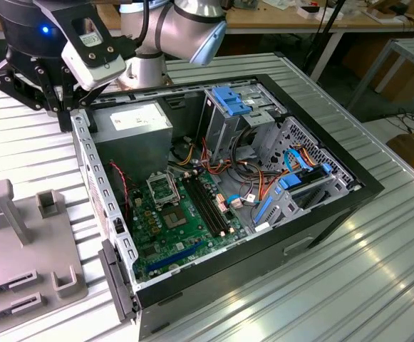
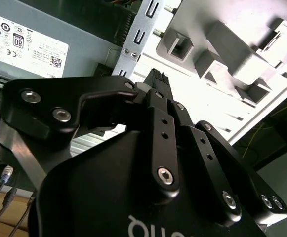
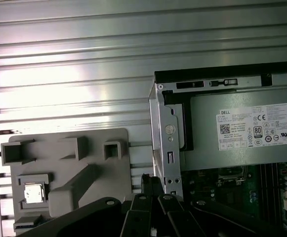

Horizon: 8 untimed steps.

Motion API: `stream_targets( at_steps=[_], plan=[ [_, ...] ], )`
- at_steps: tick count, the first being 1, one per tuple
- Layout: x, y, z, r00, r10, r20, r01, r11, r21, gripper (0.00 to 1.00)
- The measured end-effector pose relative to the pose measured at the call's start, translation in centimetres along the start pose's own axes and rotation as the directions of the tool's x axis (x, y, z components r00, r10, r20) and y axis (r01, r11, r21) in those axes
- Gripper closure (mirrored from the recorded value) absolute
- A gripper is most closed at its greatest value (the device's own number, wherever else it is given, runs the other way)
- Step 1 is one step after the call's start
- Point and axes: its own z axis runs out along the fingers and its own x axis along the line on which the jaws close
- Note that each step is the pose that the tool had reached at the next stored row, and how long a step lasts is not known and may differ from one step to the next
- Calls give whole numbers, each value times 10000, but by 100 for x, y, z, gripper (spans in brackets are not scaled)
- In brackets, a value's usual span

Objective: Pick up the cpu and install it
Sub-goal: 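Reach for the cpu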

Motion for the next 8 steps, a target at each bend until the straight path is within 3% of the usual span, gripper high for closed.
stream_targets(
  at_steps=[8],
  plan=[
    [73, -6, 12, 10000, 3, -49, -3, 10000, 4, 87]
  ],
)
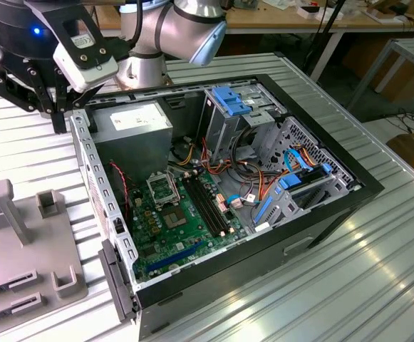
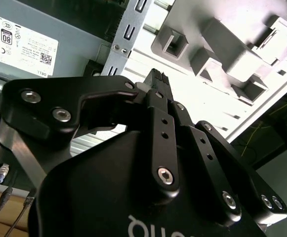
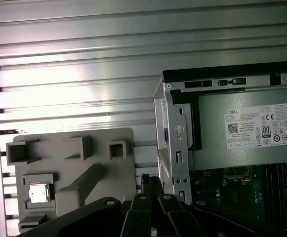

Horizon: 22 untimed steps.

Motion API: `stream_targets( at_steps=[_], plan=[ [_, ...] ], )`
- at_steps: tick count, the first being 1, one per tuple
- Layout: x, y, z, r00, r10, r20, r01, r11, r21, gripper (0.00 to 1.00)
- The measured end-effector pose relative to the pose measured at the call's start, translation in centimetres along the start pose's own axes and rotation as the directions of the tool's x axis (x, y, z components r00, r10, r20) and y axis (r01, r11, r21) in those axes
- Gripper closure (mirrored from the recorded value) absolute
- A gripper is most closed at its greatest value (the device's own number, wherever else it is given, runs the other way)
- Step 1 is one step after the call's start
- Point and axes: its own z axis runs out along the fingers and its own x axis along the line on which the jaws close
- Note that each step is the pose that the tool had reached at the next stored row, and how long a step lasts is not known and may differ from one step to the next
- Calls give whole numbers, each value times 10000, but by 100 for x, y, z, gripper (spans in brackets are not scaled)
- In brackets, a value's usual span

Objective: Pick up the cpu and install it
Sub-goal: 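Reach for the cpu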

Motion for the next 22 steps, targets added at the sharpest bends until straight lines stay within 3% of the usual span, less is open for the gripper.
stream_targets(
  at_steps=[22],
  plan=[
    [184, -15, 29, 9999, 5, -120, -5, 10000, 9, 87]
  ],
)
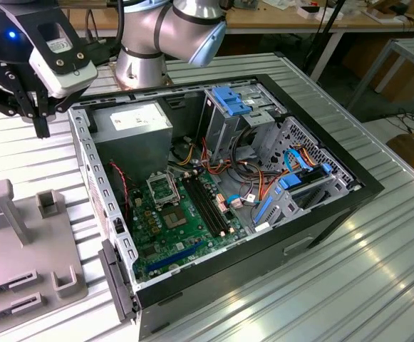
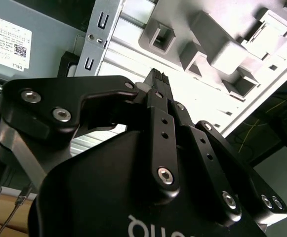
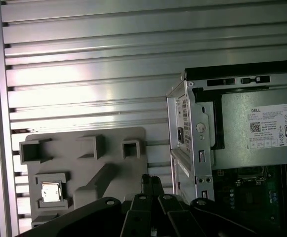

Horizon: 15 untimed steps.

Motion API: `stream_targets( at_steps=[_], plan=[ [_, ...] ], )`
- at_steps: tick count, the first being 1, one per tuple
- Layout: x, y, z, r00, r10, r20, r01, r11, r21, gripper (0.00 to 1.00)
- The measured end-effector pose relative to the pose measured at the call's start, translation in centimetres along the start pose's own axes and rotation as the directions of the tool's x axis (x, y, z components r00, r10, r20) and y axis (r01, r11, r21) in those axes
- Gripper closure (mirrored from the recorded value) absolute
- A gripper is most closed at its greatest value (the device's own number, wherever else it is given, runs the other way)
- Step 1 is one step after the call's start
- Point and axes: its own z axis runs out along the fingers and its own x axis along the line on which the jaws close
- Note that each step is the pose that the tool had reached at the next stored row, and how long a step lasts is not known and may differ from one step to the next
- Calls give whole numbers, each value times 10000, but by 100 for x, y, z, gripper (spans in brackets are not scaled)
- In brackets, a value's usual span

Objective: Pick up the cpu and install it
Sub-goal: 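Reach for the cpu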

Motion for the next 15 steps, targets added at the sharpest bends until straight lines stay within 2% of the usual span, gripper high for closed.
stream_targets(
  at_steps=[15],
  plan=[
    [130, -11, 22, 10000, 3, -81, -3, 10000, 6, 87]
  ],
)
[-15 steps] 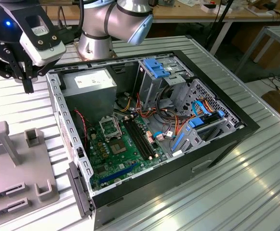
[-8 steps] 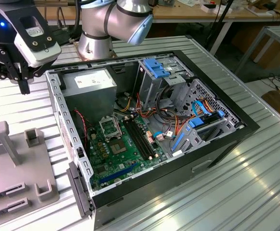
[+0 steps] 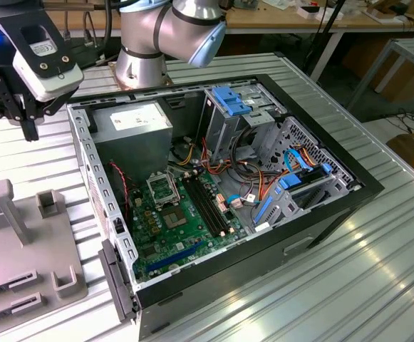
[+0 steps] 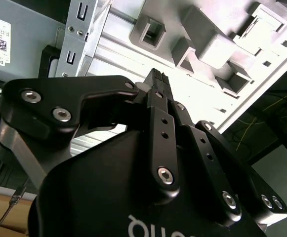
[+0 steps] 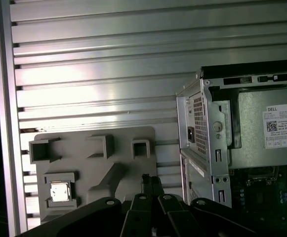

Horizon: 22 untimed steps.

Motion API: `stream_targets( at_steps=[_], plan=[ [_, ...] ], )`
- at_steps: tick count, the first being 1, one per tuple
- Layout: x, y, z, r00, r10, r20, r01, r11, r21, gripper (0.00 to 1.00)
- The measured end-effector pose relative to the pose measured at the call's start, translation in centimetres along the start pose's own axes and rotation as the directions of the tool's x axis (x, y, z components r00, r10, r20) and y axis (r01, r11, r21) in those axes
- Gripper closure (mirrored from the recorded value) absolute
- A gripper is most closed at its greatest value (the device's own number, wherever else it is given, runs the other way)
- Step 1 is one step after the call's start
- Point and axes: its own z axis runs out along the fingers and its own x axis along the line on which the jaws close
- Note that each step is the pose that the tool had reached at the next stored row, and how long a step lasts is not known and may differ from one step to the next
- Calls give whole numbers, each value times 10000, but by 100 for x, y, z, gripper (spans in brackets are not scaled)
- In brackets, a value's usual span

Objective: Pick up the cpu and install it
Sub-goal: 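Reach for the cpu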

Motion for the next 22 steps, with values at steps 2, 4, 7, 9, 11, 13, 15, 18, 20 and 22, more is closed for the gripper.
stream_targets(
  at_steps=[2, 4, 7, 9, 11, 13, 15, 18, 20, 22],
  plan=[
    [17, -1, 3, 10000, 1, -11, -1, 10000, 0, 87],
    [38, -3, 7, 10000, 2, -25, -2, 10000, 2, 87],
    [73, -6, 13, 10000, 3, -48, -3, 10000, 3, 87],
    [91, -7, 16, 10000, 3, -60, -3, 10000, 4, 87],
    [111, -9, 20, 10000, 4, -74, -4, 10000, 5, 87],
    [126, -10, 22, 10000, 5, -84, -4, 10000, 5, 87],
    [144, -12, 25, 10000, 5, -96, -5, 10000, 7, 87],
    [175, -15, 31, 9999, 6, -114, -6, 10000, 8, 87],
    [199, -17, 34, 9999, 7, -124, -6, 10000, 9, 87],
    [221, -22, 38, 9999, 7, -134, -7, 10000, 9, 87]
  ],
)
